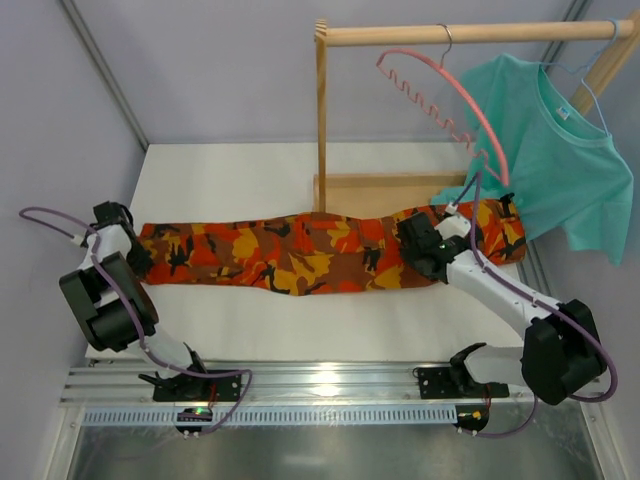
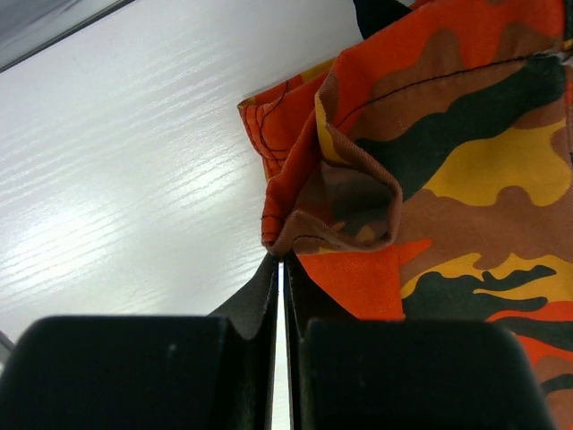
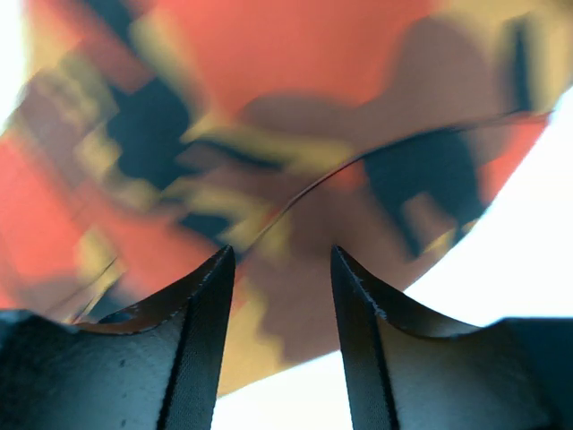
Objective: Place the trousers on the hanger
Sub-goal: Fold the trousers
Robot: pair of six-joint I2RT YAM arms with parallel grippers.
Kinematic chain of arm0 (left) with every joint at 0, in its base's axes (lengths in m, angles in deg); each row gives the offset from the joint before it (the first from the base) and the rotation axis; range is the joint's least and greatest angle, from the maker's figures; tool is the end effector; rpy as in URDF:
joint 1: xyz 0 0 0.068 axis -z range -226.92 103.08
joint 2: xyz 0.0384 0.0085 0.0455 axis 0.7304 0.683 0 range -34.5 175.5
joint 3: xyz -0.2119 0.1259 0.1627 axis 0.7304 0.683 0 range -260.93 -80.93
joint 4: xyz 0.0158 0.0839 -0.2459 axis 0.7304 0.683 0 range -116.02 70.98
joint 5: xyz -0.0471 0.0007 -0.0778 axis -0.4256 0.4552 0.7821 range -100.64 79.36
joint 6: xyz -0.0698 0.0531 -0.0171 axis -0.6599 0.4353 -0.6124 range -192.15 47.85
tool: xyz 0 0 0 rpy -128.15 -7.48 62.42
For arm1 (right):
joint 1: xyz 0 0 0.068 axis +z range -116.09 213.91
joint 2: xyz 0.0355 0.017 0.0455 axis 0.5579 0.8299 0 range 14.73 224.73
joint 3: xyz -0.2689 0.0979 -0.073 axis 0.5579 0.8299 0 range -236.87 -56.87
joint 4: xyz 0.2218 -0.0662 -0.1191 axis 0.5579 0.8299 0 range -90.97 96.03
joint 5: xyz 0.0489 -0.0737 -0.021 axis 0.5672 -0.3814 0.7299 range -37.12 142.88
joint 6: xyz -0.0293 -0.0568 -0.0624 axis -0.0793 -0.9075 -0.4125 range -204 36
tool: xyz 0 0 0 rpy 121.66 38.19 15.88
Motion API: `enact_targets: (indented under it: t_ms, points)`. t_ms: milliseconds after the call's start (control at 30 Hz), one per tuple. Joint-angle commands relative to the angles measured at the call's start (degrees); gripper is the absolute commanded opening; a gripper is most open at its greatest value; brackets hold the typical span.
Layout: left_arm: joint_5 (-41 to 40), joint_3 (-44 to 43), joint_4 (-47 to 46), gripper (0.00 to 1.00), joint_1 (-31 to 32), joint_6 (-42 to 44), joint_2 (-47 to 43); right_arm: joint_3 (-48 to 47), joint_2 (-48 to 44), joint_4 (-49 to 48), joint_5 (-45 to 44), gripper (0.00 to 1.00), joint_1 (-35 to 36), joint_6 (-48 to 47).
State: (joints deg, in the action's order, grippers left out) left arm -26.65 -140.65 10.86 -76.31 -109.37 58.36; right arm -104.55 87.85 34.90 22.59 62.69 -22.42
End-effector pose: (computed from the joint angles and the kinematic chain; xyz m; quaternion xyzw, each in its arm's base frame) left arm 0.2704 0.1775 0.1758 -0.5557 0.8018 0.1251 0.1806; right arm 0.2393 0.0857 0.2126 0.3262 0.8789 -0.0088 0.3480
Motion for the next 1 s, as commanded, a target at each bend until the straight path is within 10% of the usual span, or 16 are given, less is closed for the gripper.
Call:
enact_targets:
  t_ms: [0,667,867,967]
  points:
    - [-0.16,0.22,-1.46,0.00,-0.32,-0.32,0.30,3.38,-0.53,-5.20,1.00,0.52,-6.79,-1.37]
    - [-4.64,-3.29,0.20,0.00,-0.06,-0.14,3.82,11.91,-1.67,-21.27,7.87,0.64,-32.55,-11.93]
    - [-7.63,-5.40,1.78,0.00,-0.93,-0.76,5.66,10.86,1.85,-21.47,7.69,0.06,-35.79,-12.01]
    - [-9.12,-7.33,3.01,0.00,-0.85,-1.37,6.89,10.85,1.85,-21.02,7.17,0.04,-38.43,-12.97]
